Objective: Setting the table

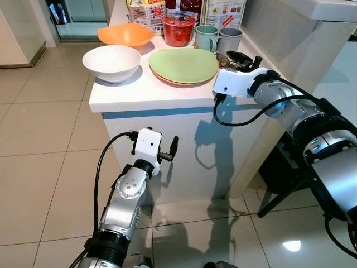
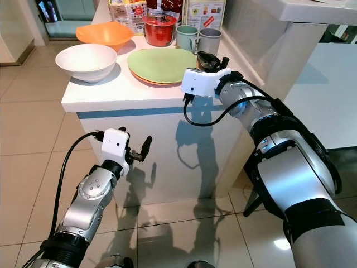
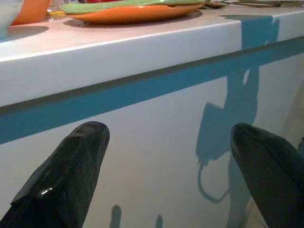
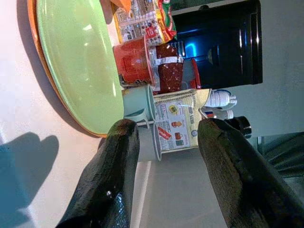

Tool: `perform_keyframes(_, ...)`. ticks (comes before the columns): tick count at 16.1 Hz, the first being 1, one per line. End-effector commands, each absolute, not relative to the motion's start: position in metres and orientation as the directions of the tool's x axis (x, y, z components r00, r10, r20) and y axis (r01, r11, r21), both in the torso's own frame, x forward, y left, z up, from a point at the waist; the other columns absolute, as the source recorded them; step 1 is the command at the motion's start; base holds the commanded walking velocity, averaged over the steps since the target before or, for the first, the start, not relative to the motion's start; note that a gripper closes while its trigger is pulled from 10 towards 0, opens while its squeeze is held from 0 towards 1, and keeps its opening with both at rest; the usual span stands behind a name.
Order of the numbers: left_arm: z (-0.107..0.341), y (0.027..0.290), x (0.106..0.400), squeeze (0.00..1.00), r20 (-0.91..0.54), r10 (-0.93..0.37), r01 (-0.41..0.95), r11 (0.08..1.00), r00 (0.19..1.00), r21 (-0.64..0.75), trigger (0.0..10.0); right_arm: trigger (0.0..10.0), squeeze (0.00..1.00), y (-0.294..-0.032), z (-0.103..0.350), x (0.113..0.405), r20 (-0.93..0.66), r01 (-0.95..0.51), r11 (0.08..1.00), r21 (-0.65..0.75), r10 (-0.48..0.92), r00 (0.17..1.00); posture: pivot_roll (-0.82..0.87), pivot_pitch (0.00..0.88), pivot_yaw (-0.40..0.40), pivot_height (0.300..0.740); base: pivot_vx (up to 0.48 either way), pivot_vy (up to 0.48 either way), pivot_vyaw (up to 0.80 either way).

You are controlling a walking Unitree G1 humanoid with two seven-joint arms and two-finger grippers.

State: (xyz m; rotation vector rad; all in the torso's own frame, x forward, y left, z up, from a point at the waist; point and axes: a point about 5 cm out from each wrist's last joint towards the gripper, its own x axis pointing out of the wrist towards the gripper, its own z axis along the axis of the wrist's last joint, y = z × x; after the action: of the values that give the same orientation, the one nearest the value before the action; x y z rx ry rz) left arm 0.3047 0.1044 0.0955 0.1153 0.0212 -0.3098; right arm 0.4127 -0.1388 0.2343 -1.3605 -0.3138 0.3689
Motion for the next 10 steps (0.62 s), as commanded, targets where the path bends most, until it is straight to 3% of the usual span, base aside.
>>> perform_keyframes(1, 0.0963, 0.1003, 0.3038, 0.0, -0.048, -0.321, 0.325, 0.939, 0.946, 0.111, 10.0, 10.0, 0.0, -0.1389, 0.241, 0.414, 0.018, -0.065, 0.177, -0.982, 0.429, 0.903, 0.07, 0.037, -0.026, 0.74, 0.0, -0.416, 0.0)
perform_keyframes(4, 0.0957, 0.0993, 0.3027, 0.0, -0.046, -0.316, 0.319, 0.942, 0.948, 0.105, 10.0, 10.0, 0.0, -0.1405, 0.2391, 0.4134, 0.014, -0.069, 0.177, -0.982, 0.43, 0.903, 0.06, 0.039, -0.025, 0.74, 0.359, -0.314, 0.0)
perform_keyframes(10, 0.0933, 0.1027, 0.3024, 0.0, -0.058, -0.282, 0.285, 0.956, 0.958, 0.073, 10.0, 10.0, 0.0, -0.1414, 0.2344, 0.4124, -0.004, -0.087, 0.17, -0.982, 0.434, 0.901, 0.06, 0.036, -0.035, 0.74, 0.457, 0.053, 0.0)
